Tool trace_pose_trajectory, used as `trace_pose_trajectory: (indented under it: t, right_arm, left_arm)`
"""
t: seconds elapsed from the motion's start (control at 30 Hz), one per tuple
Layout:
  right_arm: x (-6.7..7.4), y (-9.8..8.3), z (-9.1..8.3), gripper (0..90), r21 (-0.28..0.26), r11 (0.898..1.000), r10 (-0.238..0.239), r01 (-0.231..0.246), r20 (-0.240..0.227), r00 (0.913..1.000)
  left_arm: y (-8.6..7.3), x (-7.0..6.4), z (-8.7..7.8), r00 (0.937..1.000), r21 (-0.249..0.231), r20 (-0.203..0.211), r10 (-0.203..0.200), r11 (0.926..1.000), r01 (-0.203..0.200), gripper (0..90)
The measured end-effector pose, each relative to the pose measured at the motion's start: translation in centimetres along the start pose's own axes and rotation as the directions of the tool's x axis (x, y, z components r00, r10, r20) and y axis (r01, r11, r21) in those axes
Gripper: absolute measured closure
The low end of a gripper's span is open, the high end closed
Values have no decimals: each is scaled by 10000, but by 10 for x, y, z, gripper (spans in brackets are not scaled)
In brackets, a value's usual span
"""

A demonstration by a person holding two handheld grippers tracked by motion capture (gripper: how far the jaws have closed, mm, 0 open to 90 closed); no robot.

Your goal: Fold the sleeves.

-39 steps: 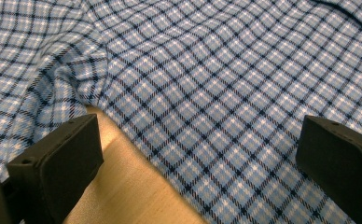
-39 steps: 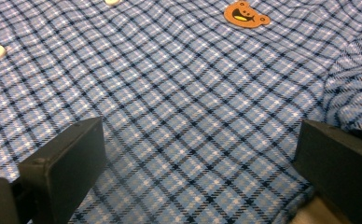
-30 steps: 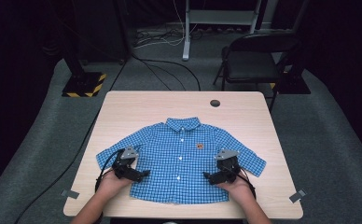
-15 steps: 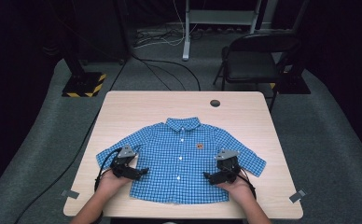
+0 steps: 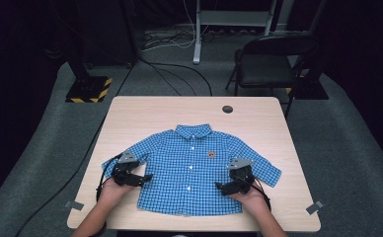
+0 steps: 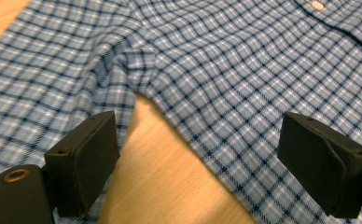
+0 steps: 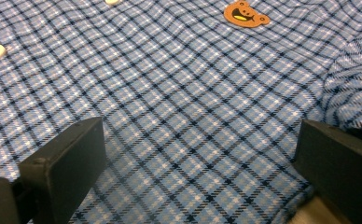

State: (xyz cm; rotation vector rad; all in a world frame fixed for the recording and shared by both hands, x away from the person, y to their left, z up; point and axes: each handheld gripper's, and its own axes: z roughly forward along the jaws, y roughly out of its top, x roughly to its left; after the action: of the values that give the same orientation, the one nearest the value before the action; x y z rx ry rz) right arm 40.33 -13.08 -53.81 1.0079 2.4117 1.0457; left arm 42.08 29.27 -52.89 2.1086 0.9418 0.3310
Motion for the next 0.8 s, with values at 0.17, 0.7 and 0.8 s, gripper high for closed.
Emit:
trace_pose_trajectory:
  t: [0.17,0.7,0.8]
  right_arm:
    - [0,0,0,14,2,10000,13,-13,-1,10000]
    - [0,0,0,14,6,10000,16,-16,-7,10000]
    - [0,0,0,14,7,10000,18,-18,-6,10000]
  left_arm:
    - [-1,4,-6,9998,-180,-11,-222,9996,222,127]
    - [-3,15,-21,9976,-502,-245,-643,9968,630,137]
    - [-4,18,-25,9963,-666,-299,-805,9947,783,136]
